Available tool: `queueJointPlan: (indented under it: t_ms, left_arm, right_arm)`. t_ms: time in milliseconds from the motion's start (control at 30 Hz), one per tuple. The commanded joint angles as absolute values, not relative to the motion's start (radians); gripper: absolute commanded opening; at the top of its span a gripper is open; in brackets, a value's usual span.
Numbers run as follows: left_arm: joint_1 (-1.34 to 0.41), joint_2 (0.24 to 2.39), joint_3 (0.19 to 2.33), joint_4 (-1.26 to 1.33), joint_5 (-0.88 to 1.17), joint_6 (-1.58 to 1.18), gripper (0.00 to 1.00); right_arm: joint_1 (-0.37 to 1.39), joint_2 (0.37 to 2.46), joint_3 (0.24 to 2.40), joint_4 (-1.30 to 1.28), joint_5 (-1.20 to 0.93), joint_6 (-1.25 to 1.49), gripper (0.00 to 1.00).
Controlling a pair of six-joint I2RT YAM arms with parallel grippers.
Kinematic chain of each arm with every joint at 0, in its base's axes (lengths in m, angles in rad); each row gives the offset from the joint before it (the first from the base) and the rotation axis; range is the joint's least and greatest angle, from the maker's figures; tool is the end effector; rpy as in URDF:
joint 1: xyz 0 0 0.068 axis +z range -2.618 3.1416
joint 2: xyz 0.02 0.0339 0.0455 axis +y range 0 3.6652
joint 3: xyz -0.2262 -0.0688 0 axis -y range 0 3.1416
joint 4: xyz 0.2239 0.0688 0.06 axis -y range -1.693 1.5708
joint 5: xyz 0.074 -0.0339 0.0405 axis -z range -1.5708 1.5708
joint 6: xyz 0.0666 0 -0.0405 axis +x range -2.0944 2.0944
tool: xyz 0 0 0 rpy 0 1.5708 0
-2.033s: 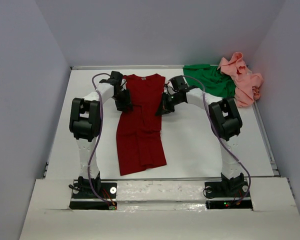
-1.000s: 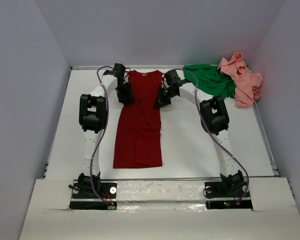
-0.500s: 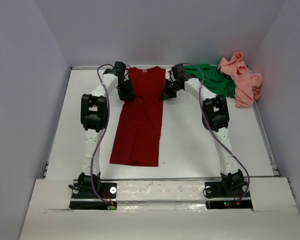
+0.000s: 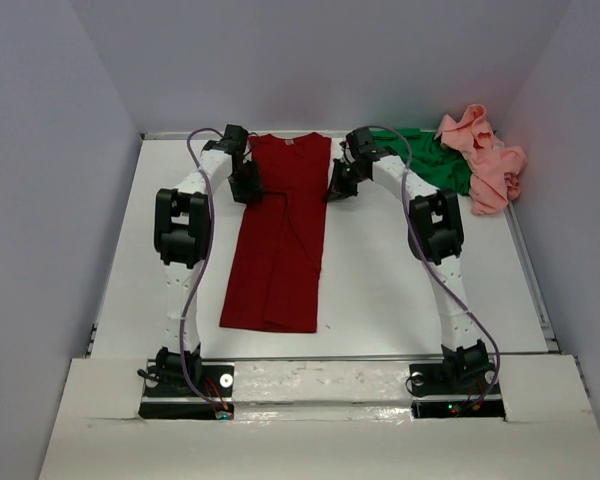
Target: Fold and stack the t-shirts
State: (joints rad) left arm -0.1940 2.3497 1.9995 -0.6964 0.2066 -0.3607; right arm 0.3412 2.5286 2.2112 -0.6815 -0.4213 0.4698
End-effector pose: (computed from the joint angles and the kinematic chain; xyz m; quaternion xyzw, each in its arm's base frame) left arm 0.4678 -0.1058 0.1335 -0.0534 0.9596 -0.1664 0.2206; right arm 0.4709 0.1961 0.1174 0.0014 0.9400 0.2931 0.1743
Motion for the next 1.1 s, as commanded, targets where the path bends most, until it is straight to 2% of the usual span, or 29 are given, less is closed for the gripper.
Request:
queueJointPlan:
  t_ms: [0,133,200,233,267,367,433,500,667,833,1067]
  left_arm:
    - [-0.176,2.144,1.953,-0.727,0.094,-0.359,0.49]
    - [-0.158,1.984,1.812,-0.716,0.038,-0.385,0.50]
    - [-0.149,1.912,1.695,-0.704,0.014,-0.397,0.50]
    - [-0.138,1.843,1.656,-0.700,0.011,-0.402,0.50]
    - [-0.132,1.807,1.579,-0.696,0.014,-0.405,0.50]
    - [-0.117,1.702,1.435,-0.715,0.056,-0.419,0.50]
    - [-0.117,1.649,1.361,-0.726,0.086,-0.426,0.50]
    - [-0.117,1.611,1.242,-0.715,0.132,-0.433,0.50]
    - [-0.118,1.510,1.037,-0.706,0.163,-0.434,0.50]
    - [-0.118,1.404,0.928,-0.706,0.179,-0.451,0.50]
    - [-0.118,1.304,0.864,-0.767,0.193,-0.472,0.51]
  right_arm:
    - [0.337,2.349,2.110,-0.707,-0.382,0.414,0.02]
    - [0.337,2.186,1.946,-0.707,-0.353,0.394,0.06]
    - [0.337,2.083,1.866,-0.707,-0.348,0.397,0.19]
    - [0.337,2.047,1.776,-0.707,-0.362,0.411,0.44]
    - [0.337,1.981,1.729,-0.709,-0.382,0.420,0.52]
    - [0.362,1.883,1.558,-0.748,-0.480,0.455,0.62]
    - [0.405,1.834,1.475,-0.762,-0.488,0.468,0.64]
    - [0.475,1.760,1.353,-0.752,-0.483,0.506,0.75]
    - [0.598,1.651,1.116,-0.609,-0.506,0.672,0.77]
    - [0.760,1.605,1.011,-0.488,-0.474,0.793,0.77]
    - [0.847,1.594,0.927,-0.353,-0.449,0.882,0.74]
